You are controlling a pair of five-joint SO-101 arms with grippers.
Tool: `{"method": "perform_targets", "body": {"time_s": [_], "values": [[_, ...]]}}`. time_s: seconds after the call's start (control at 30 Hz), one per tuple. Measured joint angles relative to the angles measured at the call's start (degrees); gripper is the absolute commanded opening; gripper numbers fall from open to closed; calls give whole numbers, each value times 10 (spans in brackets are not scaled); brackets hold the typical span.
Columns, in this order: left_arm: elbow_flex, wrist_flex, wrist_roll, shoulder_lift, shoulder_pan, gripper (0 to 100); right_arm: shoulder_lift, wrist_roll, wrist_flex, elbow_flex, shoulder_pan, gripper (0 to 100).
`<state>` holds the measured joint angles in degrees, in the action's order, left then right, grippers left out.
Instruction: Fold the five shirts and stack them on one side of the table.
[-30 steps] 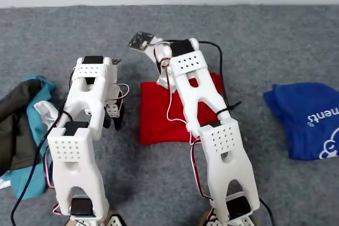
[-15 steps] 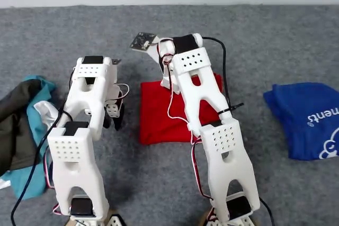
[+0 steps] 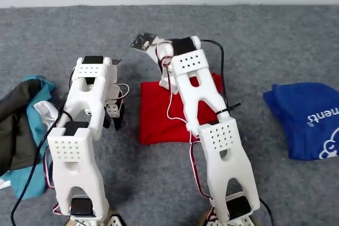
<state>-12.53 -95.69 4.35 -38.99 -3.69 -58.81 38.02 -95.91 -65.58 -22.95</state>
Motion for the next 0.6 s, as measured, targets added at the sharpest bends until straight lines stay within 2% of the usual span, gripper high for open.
{"method": "perform_targets", "body": {"time_s": [0.1,0.4,0.6], "values": [[0,0,0,0,0,98,-18,0,16,0,1,326],[0,0,0,-1,1,98,-22,39,20,0,0,6],[0,0,0,-1,1,98,-22,40,2,-16,2,10]]}}
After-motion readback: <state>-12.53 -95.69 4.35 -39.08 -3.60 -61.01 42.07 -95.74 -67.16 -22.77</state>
